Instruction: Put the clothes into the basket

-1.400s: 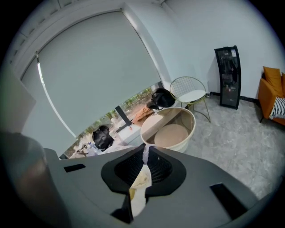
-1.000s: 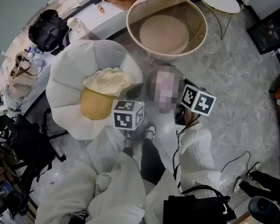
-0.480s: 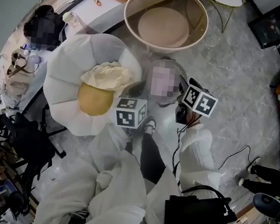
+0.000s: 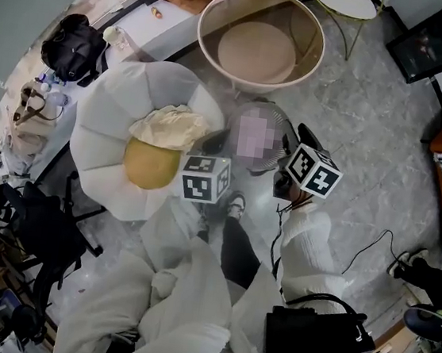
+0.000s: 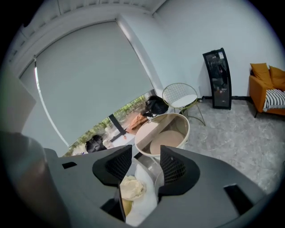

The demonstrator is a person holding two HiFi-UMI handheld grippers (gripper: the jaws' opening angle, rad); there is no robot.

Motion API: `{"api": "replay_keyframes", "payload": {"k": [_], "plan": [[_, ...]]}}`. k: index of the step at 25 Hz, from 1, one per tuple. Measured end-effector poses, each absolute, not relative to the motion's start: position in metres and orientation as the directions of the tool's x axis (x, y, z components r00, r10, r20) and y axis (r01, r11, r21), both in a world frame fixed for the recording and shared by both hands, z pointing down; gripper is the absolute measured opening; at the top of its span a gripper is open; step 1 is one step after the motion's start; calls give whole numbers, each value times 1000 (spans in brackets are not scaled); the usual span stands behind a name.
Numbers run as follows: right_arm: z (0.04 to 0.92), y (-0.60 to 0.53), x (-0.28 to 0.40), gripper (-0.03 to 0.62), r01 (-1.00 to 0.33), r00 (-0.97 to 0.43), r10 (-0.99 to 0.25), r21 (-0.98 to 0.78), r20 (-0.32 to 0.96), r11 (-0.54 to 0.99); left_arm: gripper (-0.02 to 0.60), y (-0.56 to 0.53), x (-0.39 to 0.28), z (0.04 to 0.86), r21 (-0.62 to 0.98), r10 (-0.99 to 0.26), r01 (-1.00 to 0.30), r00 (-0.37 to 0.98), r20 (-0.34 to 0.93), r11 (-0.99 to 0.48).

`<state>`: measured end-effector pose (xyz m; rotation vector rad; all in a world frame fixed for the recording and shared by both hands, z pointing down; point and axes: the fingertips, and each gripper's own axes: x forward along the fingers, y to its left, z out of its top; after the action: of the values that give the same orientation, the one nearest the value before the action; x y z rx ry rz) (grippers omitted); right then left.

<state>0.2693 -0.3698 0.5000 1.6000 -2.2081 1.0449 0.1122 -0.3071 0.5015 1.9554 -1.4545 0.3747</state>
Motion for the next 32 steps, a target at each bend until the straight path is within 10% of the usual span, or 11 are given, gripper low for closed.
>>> {"api": "replay_keyframes", "payload": {"k": [15, 32], "plan": [[403, -302, 273, 48, -944, -258, -872, -300, 417, 136, 6, -284, 110, 414, 336, -789, -898, 417, 452, -283], [361, -255, 257, 40, -960, -227, -905, -238, 360, 146, 6, -258, 100, 355, 262, -823, -892, 444, 354, -369]]}}
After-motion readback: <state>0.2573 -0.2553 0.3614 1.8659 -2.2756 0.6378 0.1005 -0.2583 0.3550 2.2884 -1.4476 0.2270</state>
